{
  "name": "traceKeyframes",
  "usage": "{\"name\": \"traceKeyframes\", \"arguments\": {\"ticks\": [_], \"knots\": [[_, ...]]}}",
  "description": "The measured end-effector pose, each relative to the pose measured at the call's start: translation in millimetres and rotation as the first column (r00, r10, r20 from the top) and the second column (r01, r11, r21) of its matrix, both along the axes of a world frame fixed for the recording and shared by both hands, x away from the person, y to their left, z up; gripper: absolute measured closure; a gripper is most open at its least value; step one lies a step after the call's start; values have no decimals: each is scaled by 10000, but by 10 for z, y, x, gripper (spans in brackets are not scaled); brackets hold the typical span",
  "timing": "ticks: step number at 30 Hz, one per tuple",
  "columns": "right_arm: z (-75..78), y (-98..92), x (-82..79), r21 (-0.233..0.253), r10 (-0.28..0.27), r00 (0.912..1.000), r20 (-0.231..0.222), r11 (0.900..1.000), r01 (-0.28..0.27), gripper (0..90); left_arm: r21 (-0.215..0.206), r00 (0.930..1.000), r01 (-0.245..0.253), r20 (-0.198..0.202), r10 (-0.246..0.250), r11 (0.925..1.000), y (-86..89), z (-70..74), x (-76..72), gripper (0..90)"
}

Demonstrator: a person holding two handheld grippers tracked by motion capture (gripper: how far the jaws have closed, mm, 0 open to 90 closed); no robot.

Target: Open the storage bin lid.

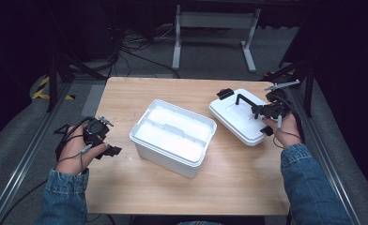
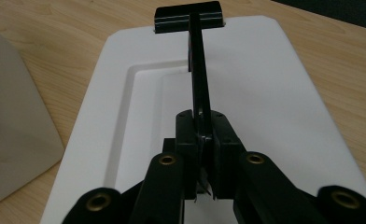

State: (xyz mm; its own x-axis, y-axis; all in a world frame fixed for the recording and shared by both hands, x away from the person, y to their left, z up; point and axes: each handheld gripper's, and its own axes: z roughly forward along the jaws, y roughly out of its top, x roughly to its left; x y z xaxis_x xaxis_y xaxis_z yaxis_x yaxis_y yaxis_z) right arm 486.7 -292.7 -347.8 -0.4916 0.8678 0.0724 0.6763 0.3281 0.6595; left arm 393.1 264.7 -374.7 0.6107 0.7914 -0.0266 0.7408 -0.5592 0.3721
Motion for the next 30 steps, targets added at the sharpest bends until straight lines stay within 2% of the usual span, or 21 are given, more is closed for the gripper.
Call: {"name": "traceKeyframes", "arguments": {"ticks": [20, 30], "knots": [[-339, 3, 25, -149, -107, 9990, -424, 9998, 101, 844, 10, 10000, 41, -20, -41, 10000, 4, -1, 0, 197], [-484, -21, 10, -59, -108, 9981, -608, 9999, 104, 841, 11, 10000, 41, -49, -41, 10000, -1, -3, -2, 196]]}}
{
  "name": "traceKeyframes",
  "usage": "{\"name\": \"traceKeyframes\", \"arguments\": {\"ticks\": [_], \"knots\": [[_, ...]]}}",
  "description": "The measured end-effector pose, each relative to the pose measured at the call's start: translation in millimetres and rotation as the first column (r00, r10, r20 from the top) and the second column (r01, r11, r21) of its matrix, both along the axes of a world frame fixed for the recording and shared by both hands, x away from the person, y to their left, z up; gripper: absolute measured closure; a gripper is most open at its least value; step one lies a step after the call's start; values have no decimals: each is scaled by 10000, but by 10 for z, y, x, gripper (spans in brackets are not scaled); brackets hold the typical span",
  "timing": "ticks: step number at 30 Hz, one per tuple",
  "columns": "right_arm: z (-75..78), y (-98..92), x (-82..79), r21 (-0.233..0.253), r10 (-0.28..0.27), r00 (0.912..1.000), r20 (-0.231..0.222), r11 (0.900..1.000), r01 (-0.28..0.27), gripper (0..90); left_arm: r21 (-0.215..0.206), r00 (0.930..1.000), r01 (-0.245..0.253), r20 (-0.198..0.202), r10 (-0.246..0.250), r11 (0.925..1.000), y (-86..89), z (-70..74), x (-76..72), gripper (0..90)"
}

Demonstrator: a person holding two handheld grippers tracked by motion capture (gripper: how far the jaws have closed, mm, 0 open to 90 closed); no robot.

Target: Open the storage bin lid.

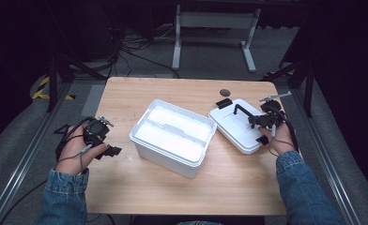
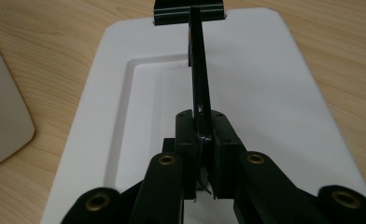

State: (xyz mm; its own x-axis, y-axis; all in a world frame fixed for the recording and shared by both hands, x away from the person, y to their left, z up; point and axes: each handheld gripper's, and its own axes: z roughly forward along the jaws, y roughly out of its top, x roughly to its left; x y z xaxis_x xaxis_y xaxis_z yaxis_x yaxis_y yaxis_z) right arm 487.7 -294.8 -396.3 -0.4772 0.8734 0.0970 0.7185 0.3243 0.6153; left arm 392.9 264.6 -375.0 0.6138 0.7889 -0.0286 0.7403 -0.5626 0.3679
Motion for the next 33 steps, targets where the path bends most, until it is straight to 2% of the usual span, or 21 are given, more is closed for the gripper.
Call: {"name": "traceKeyframes", "arguments": {"ticks": [7, 11, 20, 21, 27, 30, 33], "knots": [[-114, -18, -11, 22, -34, 9998, -201, 10000, 34, 838, 10, 10000, -9, -6, 9, 10000, -5, -3, 1, 197], [-210, -27, -11, 25, -145, 9986, -518, 9999, 147, 835, 15, 10000, -6, -8, 6, 10000, -5, -5, 1, 196], [-278, -57, -14, 187, -238, 9976, -649, 9995, 251, 822, 12, 10000, 16, -18, -16, 10000, -10, -4, 4, 197], [-279, -64, -15, 244, -221, 9977, -644, 9994, 237, 812, -18, 10000, -31, -58, 31, 10000, -17, -5, 2, 197], [-261, -137, -28, 751, -507, 9970, -590, 9957, 551, 602, 44, 10000, 83, 3, -83, 10000, -27, -5, 19, 197], [-218, -174, -56, 836, -614, 9976, -326, 9945, 639, 531, 53, 9999, 101, 9, -101, 9999, -22, -4, 19, 197], [-151, -217, -106, 1018, -689, 9976, -14, 9924, 687, 513, 60, 10000, 88, 2, -88, 9999, -20, -5, 18, 197]]}}
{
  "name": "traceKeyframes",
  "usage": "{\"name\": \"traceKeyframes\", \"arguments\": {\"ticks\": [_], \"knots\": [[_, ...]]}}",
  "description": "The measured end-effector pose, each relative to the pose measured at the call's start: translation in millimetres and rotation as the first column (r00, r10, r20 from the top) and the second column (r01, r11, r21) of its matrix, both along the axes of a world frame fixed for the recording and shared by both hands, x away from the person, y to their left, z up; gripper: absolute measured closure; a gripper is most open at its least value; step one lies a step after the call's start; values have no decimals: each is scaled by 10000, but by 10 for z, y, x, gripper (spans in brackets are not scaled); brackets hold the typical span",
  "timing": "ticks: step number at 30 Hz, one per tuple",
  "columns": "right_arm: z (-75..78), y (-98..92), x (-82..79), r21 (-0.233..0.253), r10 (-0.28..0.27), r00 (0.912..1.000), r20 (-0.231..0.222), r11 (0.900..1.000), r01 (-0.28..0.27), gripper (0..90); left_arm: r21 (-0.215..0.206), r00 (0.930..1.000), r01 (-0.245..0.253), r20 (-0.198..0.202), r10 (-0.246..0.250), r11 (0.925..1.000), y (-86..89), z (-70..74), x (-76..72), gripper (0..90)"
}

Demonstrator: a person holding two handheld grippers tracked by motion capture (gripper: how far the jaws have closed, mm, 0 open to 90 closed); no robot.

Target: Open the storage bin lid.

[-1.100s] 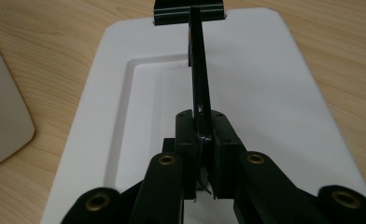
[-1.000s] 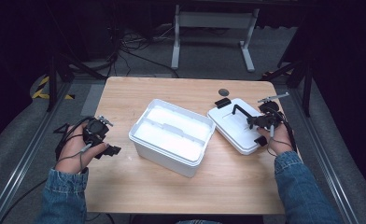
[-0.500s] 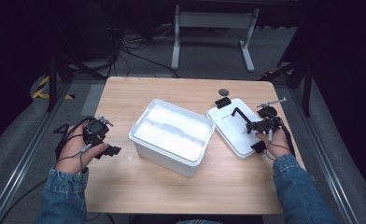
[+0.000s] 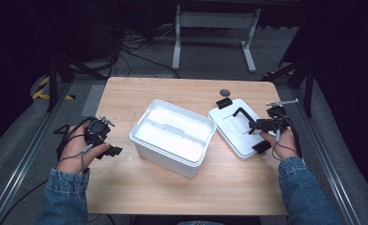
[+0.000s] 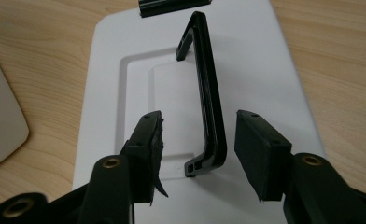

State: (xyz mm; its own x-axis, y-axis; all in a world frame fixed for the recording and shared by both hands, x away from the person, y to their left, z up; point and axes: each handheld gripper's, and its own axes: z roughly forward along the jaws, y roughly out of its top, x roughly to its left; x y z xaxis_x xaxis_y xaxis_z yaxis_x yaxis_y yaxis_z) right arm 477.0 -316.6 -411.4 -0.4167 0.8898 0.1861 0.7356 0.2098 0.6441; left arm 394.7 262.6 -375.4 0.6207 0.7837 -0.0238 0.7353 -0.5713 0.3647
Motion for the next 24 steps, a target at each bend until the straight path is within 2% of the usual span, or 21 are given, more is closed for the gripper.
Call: {"name": "traceKeyframes", "arguments": {"ticks": [4, 9, 11, 15, 17, 23, 24], "knots": [[103, -10, -99, -20, 152, 9995, 279, 9999, -151, 508, -85, 9999, -66, -96, 65, 9999, -3, -9, -29, 197], [228, 23, -231, -5, 520, 9967, 620, 9986, -521, 504, -115, 9999, -117, -10, 117, 9999, 12, 10, -48, 197], [322, 61, -341, 53, 911, 9920, 871, 9958, -919, 501, -75, 10000, -79, -29, 79, 9999, 6, 16, -43, 196], [403, 113, -456, 122, 1268, 9876, 929, 9916, -1285, 500, -44, 10000, -8, -24, 8, 10000, -4, 5, -31, 197], [455, 161, -560, 103, 1632, 9818, 971, 9862, -1650, 497, -62, 10000, -18, -79, 18, 10000, -10, 5, -31, 196], [496, 256, -702, 196, 2060, 9747, 869, 9778, -2084, 502, -70, 10000, 11, -81, -11, 10000, -9, 8, -36, 196], [500, 303, -753, 208, 2265, 9700, 878, 9732, -2291, 504, -63, 10000, 22, -62, -23, 10000, -8, 9, -39, 196]]}}
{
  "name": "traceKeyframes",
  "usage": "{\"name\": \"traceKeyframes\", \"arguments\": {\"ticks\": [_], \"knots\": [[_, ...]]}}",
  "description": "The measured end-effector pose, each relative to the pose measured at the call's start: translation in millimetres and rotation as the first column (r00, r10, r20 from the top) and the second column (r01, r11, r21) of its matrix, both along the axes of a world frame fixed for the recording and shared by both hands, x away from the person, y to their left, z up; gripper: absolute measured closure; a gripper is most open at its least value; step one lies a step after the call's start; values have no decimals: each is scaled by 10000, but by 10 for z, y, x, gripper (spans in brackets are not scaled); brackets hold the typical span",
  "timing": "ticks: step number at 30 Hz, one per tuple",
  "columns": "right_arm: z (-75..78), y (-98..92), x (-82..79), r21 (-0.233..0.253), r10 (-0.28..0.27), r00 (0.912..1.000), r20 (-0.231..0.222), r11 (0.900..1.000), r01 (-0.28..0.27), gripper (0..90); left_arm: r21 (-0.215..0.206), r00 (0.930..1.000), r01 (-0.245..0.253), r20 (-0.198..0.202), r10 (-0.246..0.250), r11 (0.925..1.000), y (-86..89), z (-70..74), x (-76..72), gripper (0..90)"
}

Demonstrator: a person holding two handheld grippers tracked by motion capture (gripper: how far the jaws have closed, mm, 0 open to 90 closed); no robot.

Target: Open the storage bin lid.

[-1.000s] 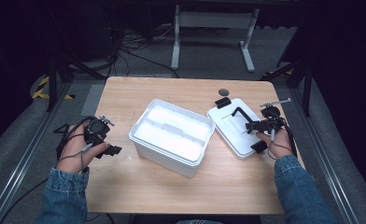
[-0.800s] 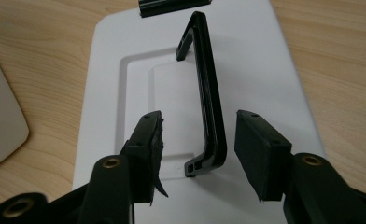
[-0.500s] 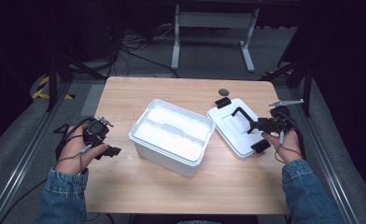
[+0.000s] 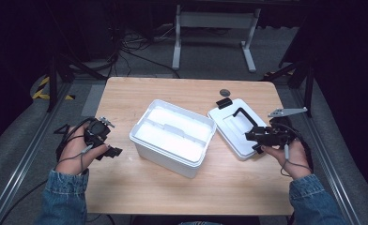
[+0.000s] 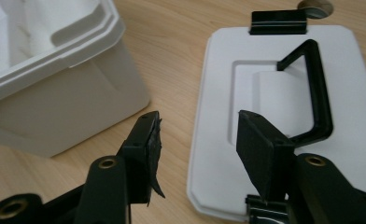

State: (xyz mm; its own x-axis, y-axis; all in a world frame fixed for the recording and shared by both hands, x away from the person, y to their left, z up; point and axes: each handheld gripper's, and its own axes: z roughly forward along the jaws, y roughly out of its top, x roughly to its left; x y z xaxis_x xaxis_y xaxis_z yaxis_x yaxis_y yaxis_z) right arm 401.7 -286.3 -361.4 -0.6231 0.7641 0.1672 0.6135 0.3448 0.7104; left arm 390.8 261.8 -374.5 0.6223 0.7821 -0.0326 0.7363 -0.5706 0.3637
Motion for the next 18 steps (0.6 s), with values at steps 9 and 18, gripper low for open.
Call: {"name": "traceKeyframes", "arguments": {"ticks": [9, 18], "knots": [[-27, 180, -191, 95, 668, 9977, 67, 9977, -669, 503, 3, 10000, 29, -60, -29, 10000, -4, -1, -8, 196], [-167, 308, -374, 148, 1549, 9875, 300, 9877, -1554, 501, 74, 10000, 69, 19, -69, 9999, -10, 1, -1, 196]]}}
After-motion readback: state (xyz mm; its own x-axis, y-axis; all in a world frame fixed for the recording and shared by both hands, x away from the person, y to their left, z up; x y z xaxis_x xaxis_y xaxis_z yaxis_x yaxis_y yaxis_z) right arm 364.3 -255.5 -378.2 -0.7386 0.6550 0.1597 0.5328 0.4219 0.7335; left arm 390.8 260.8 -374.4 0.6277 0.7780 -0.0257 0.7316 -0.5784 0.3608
